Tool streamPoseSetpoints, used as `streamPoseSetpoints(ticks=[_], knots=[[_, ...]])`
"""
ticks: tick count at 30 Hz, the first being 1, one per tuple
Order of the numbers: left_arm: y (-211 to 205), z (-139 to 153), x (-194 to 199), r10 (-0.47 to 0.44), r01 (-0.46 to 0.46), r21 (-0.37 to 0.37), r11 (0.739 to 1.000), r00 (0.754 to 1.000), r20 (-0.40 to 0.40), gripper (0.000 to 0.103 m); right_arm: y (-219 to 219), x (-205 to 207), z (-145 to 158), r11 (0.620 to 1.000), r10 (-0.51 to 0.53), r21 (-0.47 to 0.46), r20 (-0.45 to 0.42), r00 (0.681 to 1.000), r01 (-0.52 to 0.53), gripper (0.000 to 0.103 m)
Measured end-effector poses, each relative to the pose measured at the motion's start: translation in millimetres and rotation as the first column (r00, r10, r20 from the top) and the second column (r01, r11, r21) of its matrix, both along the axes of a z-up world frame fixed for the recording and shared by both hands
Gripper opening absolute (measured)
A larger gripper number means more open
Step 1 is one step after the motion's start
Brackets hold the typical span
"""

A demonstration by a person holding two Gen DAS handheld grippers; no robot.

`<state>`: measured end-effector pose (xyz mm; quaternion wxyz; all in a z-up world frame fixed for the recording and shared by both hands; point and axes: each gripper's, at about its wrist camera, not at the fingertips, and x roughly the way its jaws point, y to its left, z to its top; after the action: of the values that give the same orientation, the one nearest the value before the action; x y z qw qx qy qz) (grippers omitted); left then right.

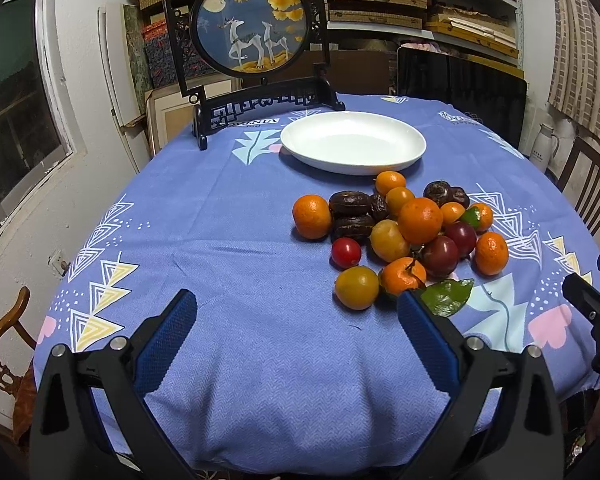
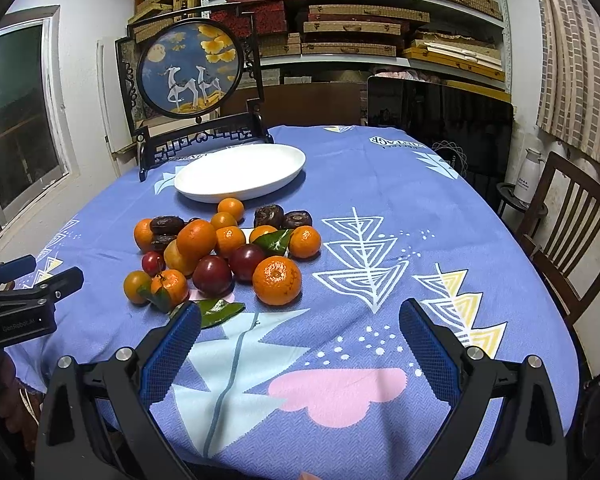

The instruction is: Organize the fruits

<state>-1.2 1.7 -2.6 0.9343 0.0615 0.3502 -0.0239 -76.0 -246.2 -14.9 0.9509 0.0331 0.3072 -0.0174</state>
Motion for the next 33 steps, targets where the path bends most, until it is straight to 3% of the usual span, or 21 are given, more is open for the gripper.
streamPoseSetpoints(ticks=[33], knots=[[1.4, -1.3, -2.0, -0.001, 0.001, -0.003, 1.000, 1.000, -0.004, 0.098, -2.5, -0.6, 1.6, 1.000, -0.003, 0.000, -0.003, 1.000, 0.003, 0.099]])
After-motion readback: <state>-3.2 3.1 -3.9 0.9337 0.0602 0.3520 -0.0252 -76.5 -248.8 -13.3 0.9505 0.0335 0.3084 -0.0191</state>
